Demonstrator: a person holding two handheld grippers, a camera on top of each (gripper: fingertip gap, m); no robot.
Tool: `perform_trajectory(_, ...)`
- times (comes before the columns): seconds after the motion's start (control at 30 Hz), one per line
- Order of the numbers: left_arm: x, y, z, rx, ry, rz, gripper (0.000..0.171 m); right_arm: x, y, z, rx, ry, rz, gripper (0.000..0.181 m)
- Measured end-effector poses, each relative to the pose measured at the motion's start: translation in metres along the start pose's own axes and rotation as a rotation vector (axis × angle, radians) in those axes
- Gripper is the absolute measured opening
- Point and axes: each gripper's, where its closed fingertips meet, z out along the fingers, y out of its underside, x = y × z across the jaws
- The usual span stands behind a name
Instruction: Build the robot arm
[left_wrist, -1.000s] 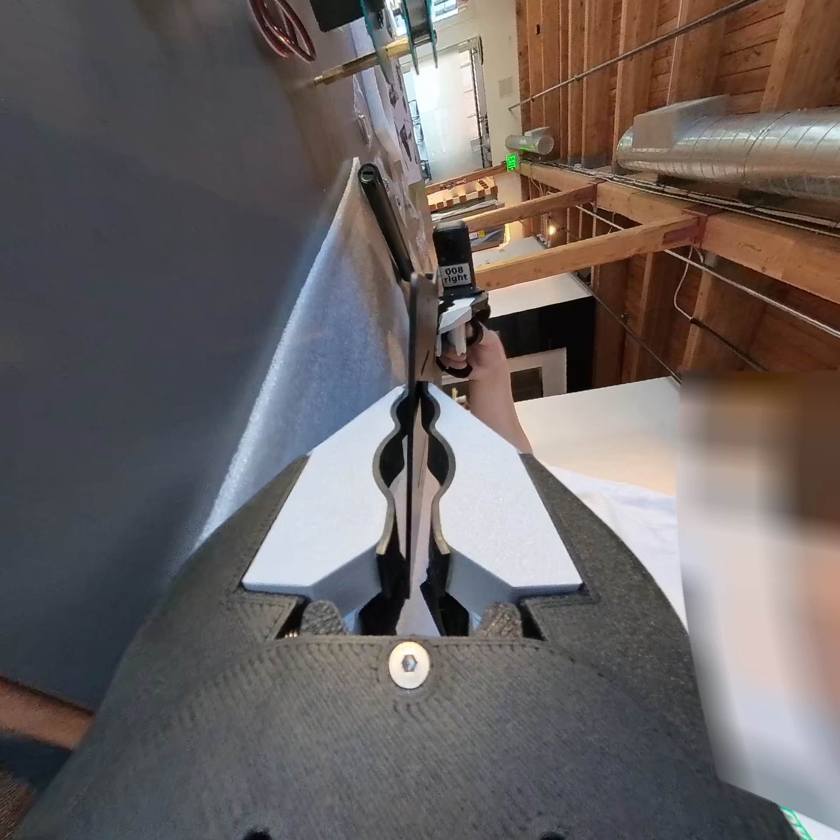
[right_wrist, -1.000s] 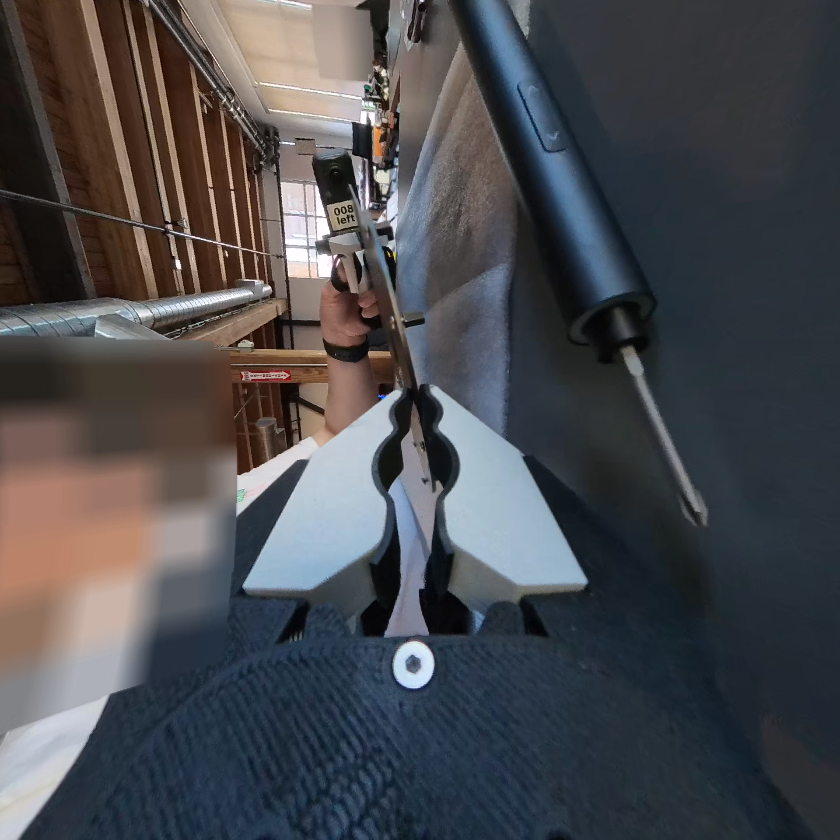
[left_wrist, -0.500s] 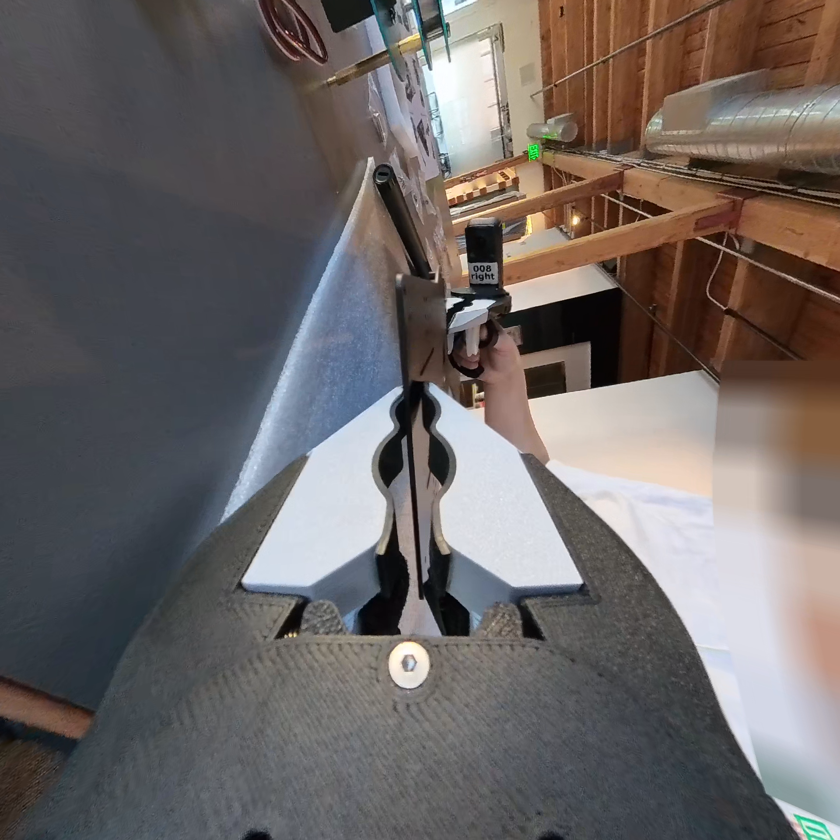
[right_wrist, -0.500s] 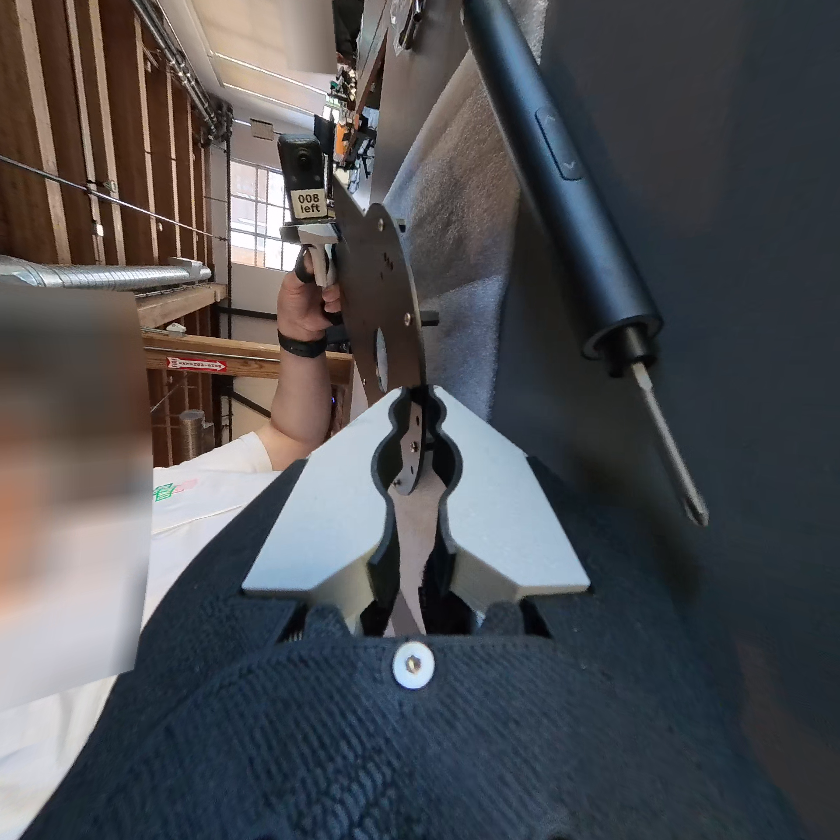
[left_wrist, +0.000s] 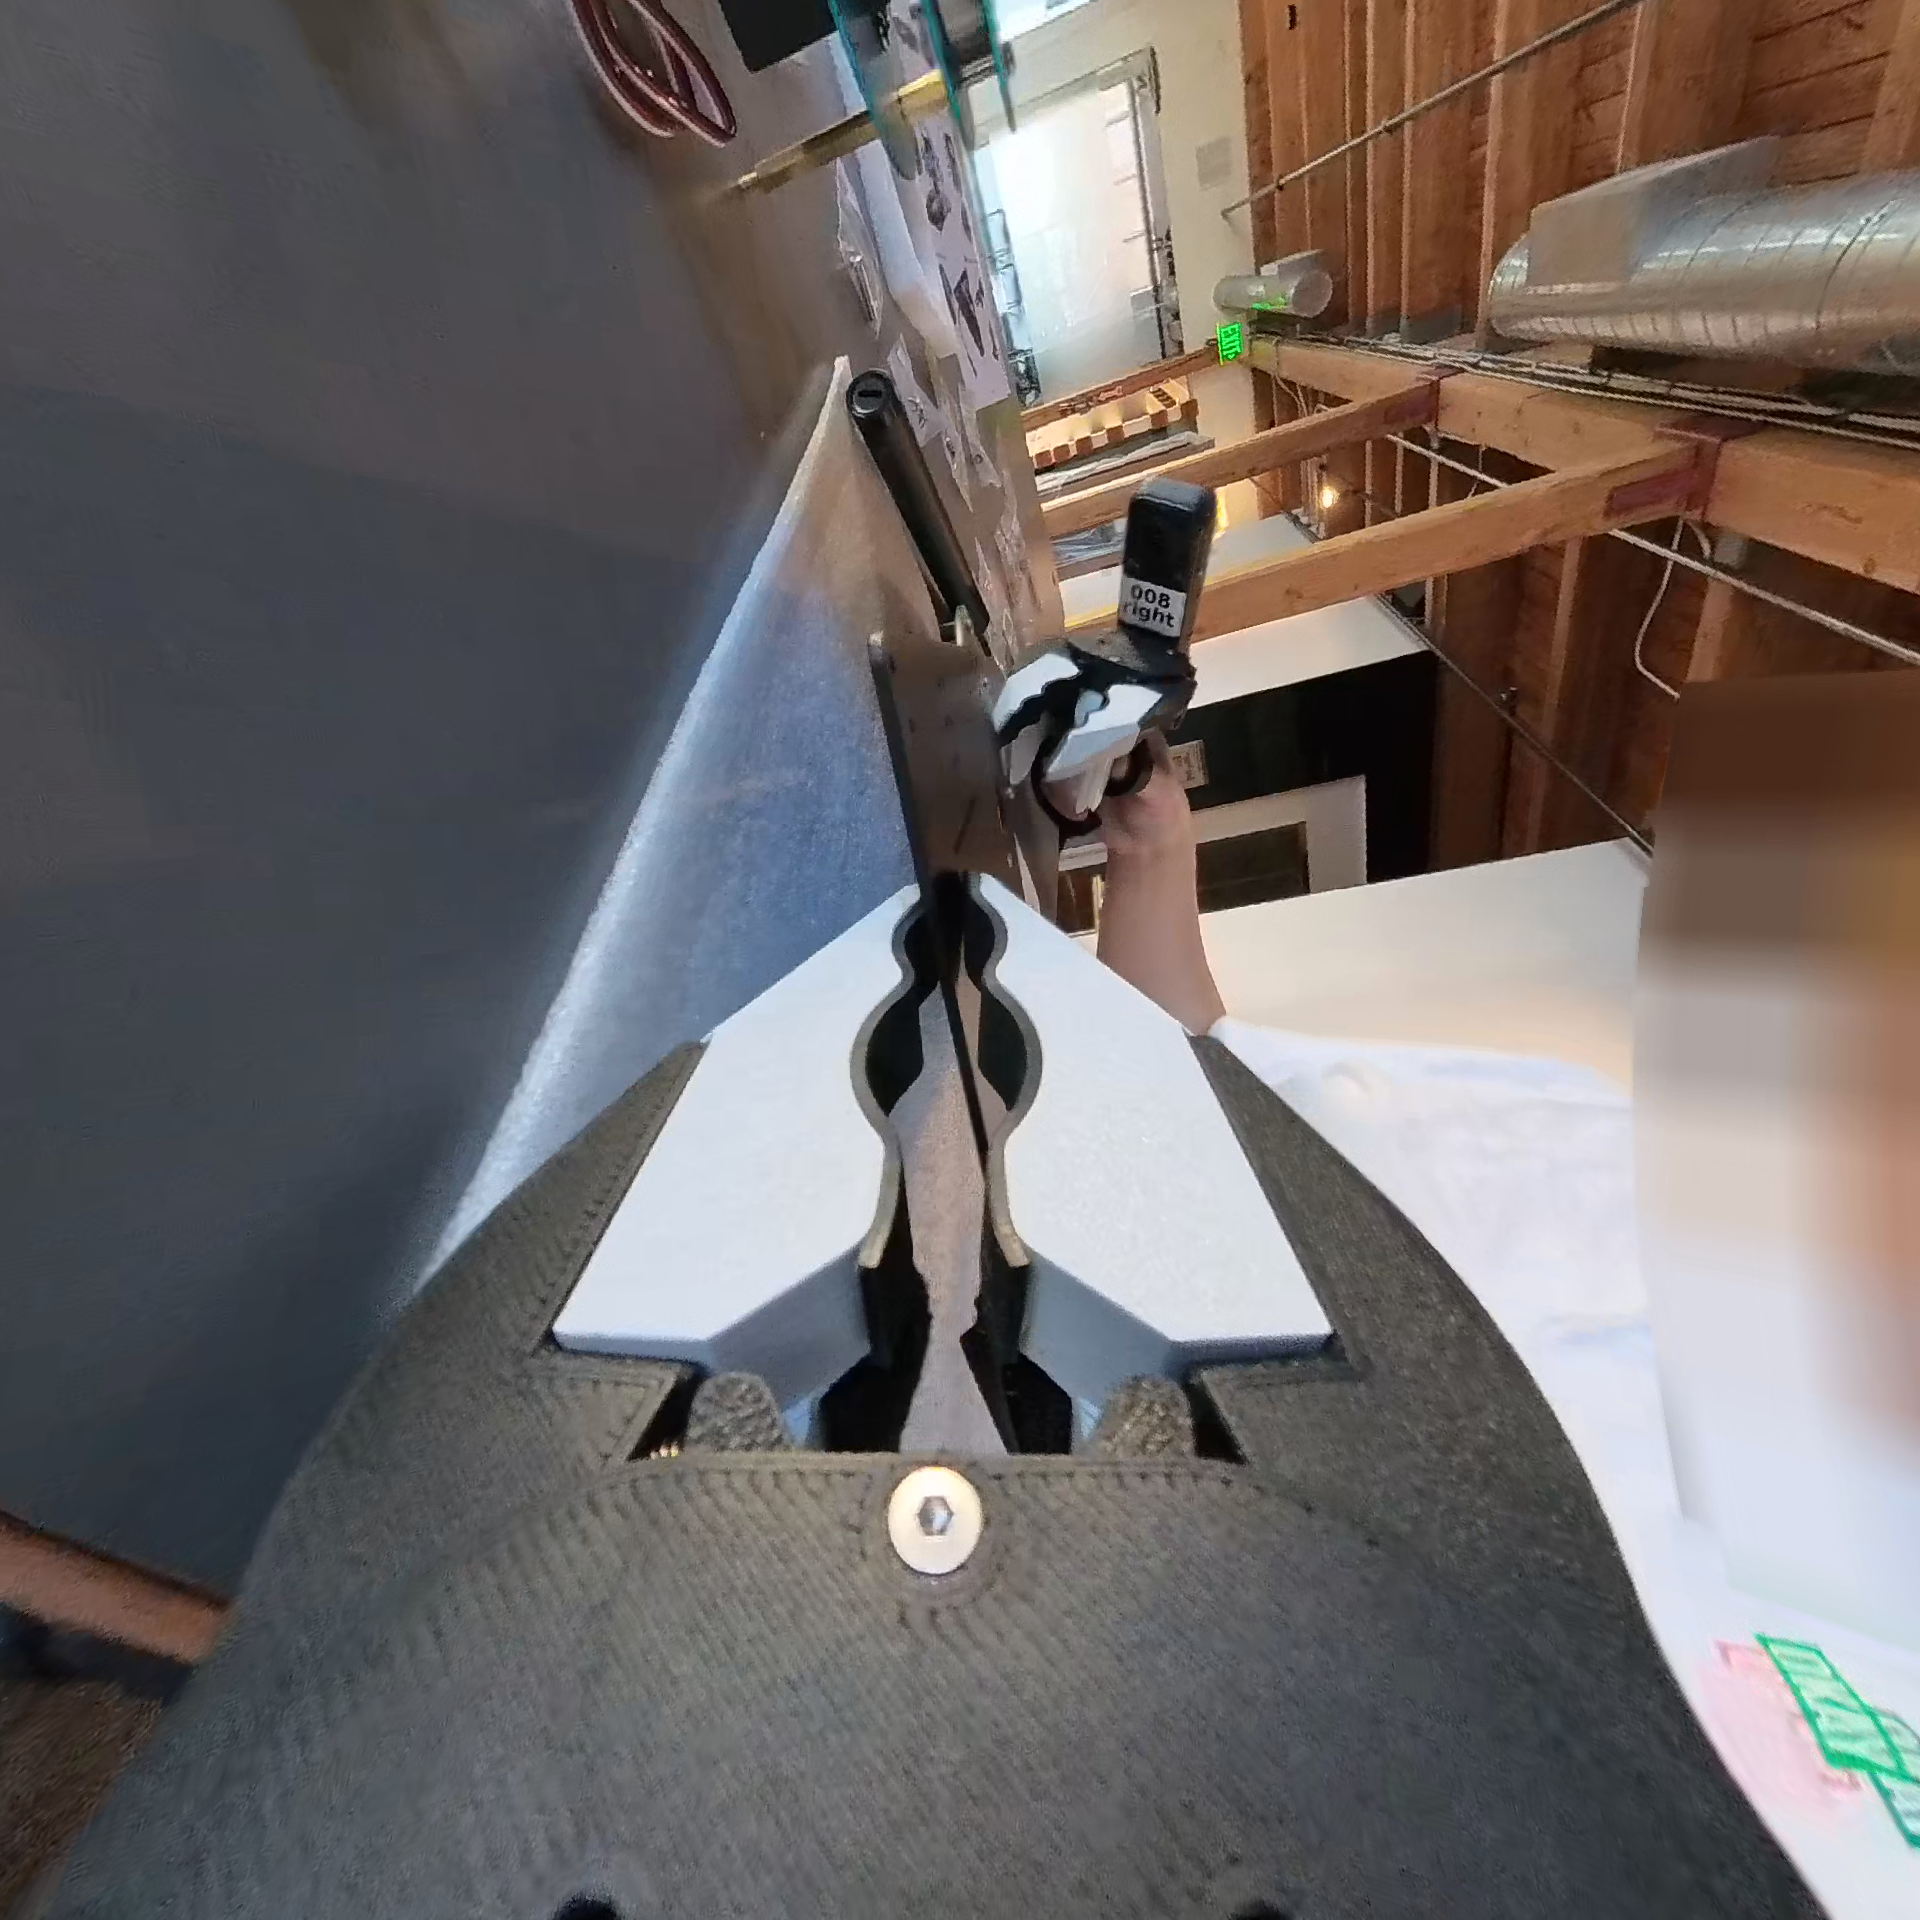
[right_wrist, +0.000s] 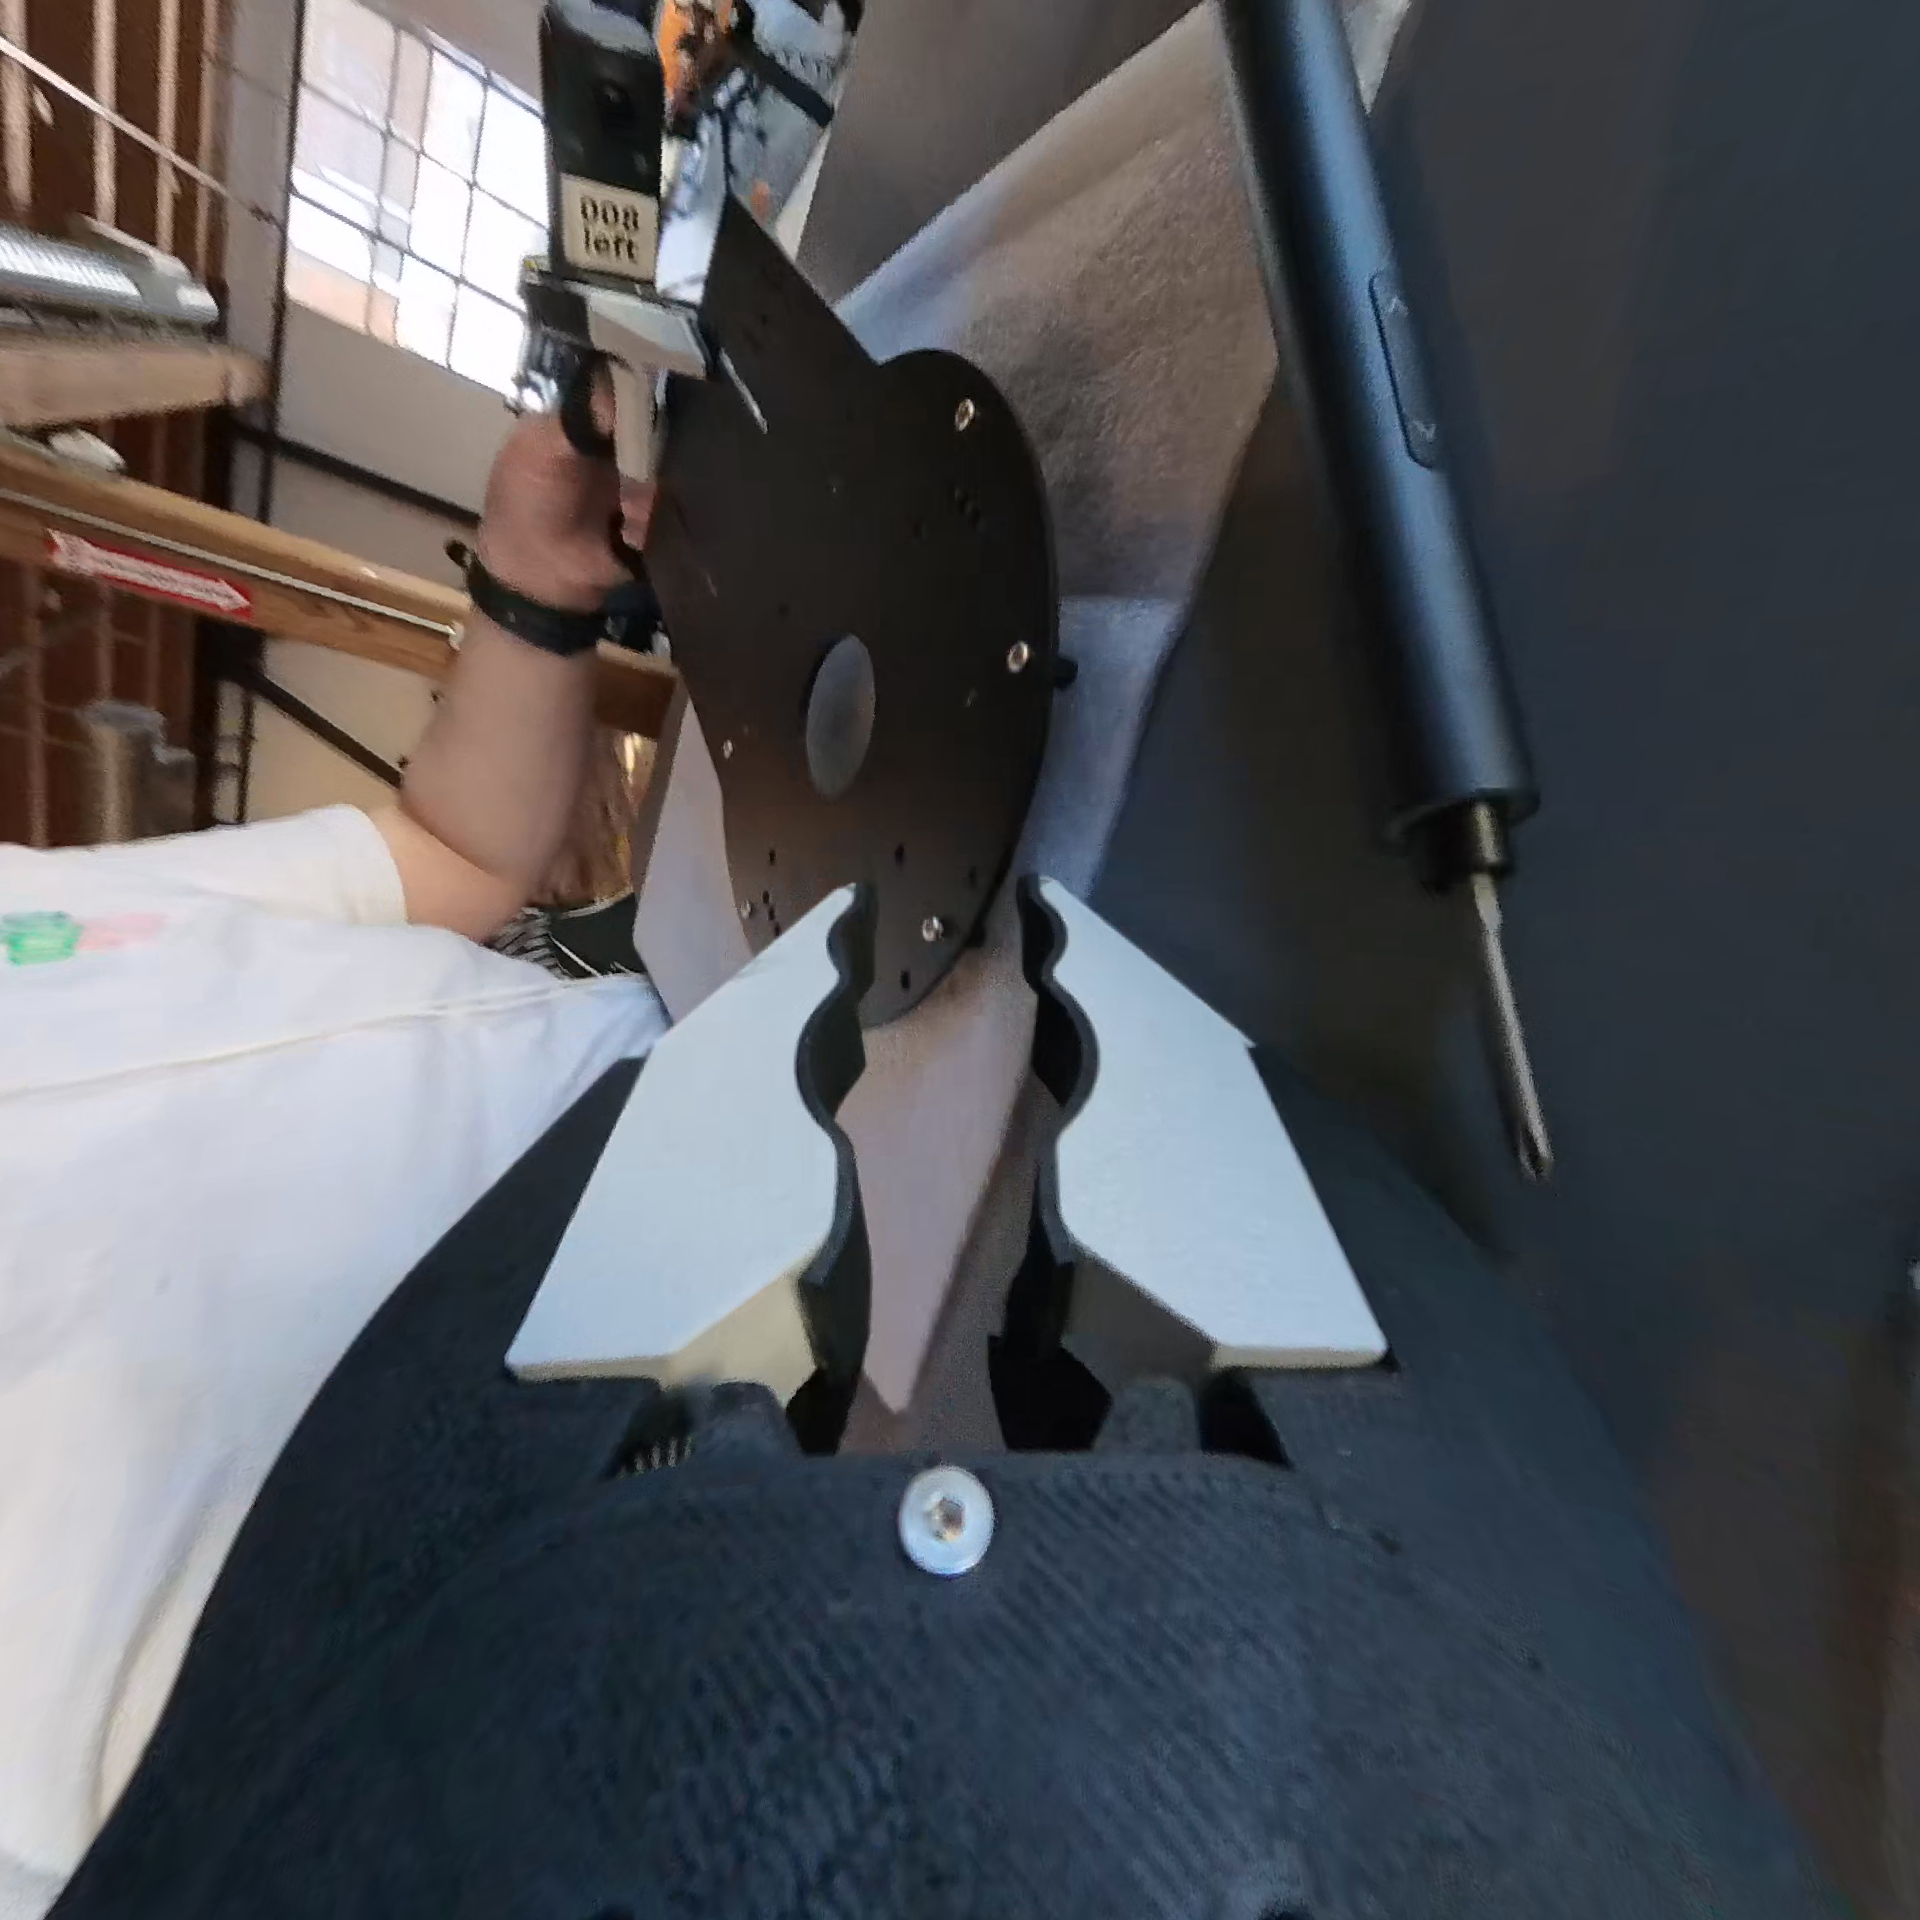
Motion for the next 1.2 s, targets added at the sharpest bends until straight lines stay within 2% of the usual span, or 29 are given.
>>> perform_trajectory(0.17,0.007,-0.001,0.0,-0.009,-0.033,0.01,0.001,-0.004,0.013,-0.031,-0.064,0.017,-0.155,0.033)
perform_trajectory(0.27,0.009,-0.001,-0.001,-0.018,-0.06,-0.018,0.001,-0.014,0.005,-0.059,0.025,0.0,-0.372,0.029)
perform_trajectory(0.33,0.008,-0.002,0.0,-0.015,-0.071,-0.045,0.001,-0.013,-0.005,-0.083,0.122,0.049,-0.56,0.028)
perform_trajectory(0.47,0.005,-0.002,0.0,-0.017,-0.084,-0.096,0.001,-0.002,-0.032,-0.148,0.335,0.236,-0.874,0.029)
perform_trajectory(0.63,0.003,-0.003,0.001,-0.014,-0.126,-0.077,0.003,0.025,-0.072,-0.251,0.534,0.502,-1.045,0.031)
perform_trajectory(0.7,0.004,-0.003,0.001,-0.013,-0.142,-0.042,0.003,0.049,-0.086,-0.291,0.553,0.647,-1.1,0.04)
perform_trajectory(0.77,0.006,-0.004,0.001,-0.004,-0.141,-0.01,0.003,0.083,-0.096,-0.332,0.507,0.831,-1.163,0.042)
perform_trajectory(0.87,0.006,-0.005,0.002,0.008,-0.153,-0.003,0.004,0.138,-0.104,-0.382,0.398,0.986,-1.176,0.043)
perform_trajectory(0.97,0.001,-0.004,0.002,0.017,-0.168,-0.025,0.004,0.192,-0.106,-0.417,0.261,1.024,-1.119,0.052)
perform_trajectory(1.03,-0.004,-0.002,0.001,0.017,-0.175,-0.049,0.005,0.214,-0.108,-0.433,0.222,0.98,-1.067,0.052)
perform_trajectory(1.13,-0.01,-0.002,0.002,0.022,-0.165,-0.068,0.005,0.215,-0.131,-0.465,0.426,0.896,-1.026,0.044)
perform_trajectory(1.2,-0.011,-0.003,0.002,0.028,-0.157,-0.075,0.004,0.222,-0.143,-0.486,0.5,0.859,-0.937,0.035)
